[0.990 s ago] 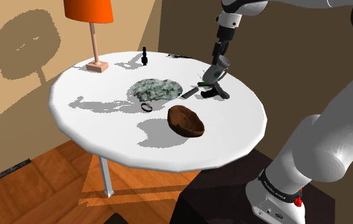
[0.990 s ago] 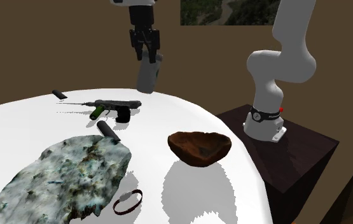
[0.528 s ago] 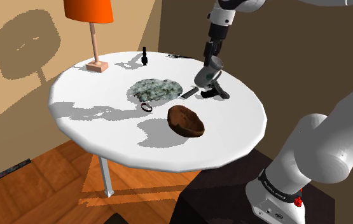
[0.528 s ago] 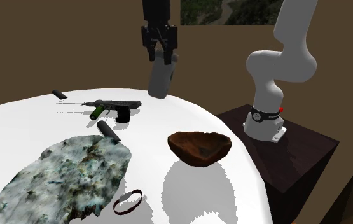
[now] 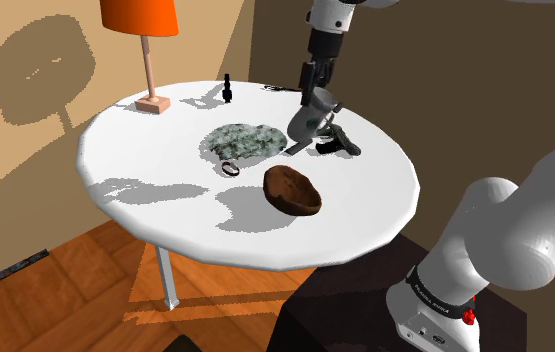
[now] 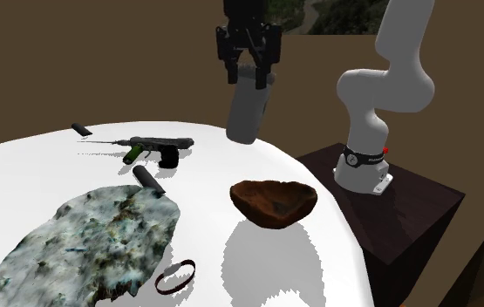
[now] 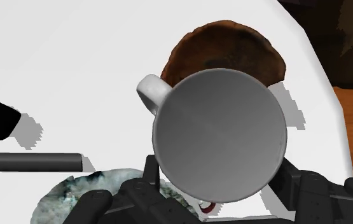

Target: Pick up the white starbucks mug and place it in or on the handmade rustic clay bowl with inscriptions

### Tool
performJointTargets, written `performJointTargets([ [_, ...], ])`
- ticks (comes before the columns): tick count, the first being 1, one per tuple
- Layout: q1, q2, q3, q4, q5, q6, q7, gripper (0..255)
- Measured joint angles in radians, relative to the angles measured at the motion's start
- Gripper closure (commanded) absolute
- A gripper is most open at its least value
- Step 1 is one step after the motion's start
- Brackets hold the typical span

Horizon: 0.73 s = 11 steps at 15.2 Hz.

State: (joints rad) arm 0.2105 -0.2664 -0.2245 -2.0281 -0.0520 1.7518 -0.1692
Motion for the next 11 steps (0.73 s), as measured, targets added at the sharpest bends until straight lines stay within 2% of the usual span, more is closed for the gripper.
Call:
performJointTargets([
  [6, 0.056, -0.001, 0.090, 0.010, 0.026, -0.013, 0.137, 255],
  [11, 0.060, -0.001, 0.098, -0.054, 0.028, 0.050, 0.153, 255],
])
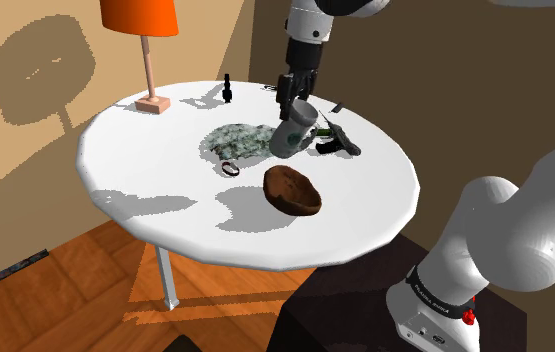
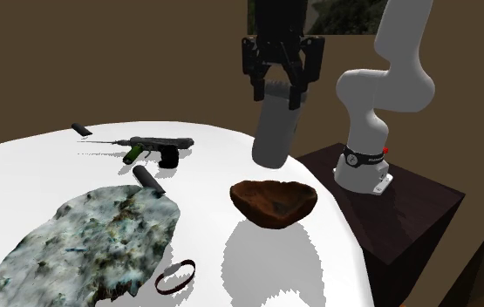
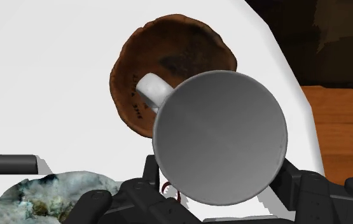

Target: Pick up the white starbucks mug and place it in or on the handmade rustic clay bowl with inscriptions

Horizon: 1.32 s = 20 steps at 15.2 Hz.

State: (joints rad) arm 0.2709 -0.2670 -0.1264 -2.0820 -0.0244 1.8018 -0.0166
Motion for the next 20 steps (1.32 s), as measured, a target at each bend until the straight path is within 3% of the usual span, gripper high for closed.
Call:
performJointTargets([
  [16, -0.001, 0.036, -0.006, -0.184, 0.001, 0.220, -0.004, 255],
  [20, -0.002, 0.041, -0.007, -0.193, 0.002, 0.235, -0.005, 255],
])
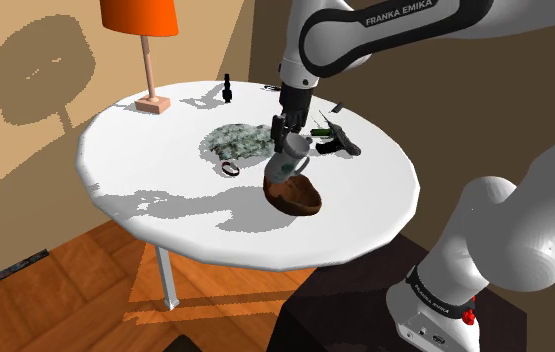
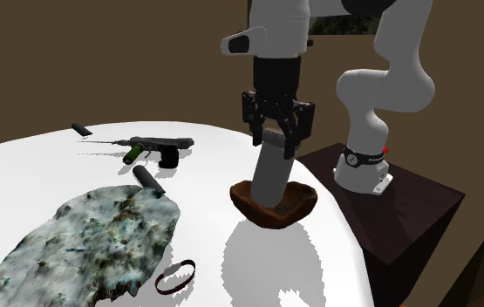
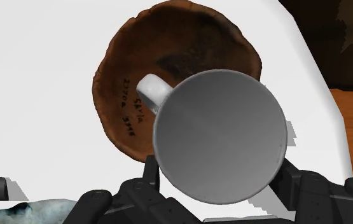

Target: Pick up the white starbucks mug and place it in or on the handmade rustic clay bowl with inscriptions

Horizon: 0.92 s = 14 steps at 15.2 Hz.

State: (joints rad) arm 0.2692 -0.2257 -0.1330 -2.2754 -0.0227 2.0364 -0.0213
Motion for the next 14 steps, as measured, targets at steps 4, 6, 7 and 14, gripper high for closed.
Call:
performJointTargets([
  [4, 0.000, 0.000, 0.000, 0.000, 0.000, 0.001, 0.000, 0],
  [6, 0.000, 0.000, 0.000, 0.000, 0.000, 0.001, 0.000, 0],
  [7, 0.000, 0.000, 0.000, 0.000, 0.000, 0.001, 0.000, 0],
  [14, 0.000, -0.020, 0.002, 0.075, -0.001, -0.092, 0.001, 0],
])
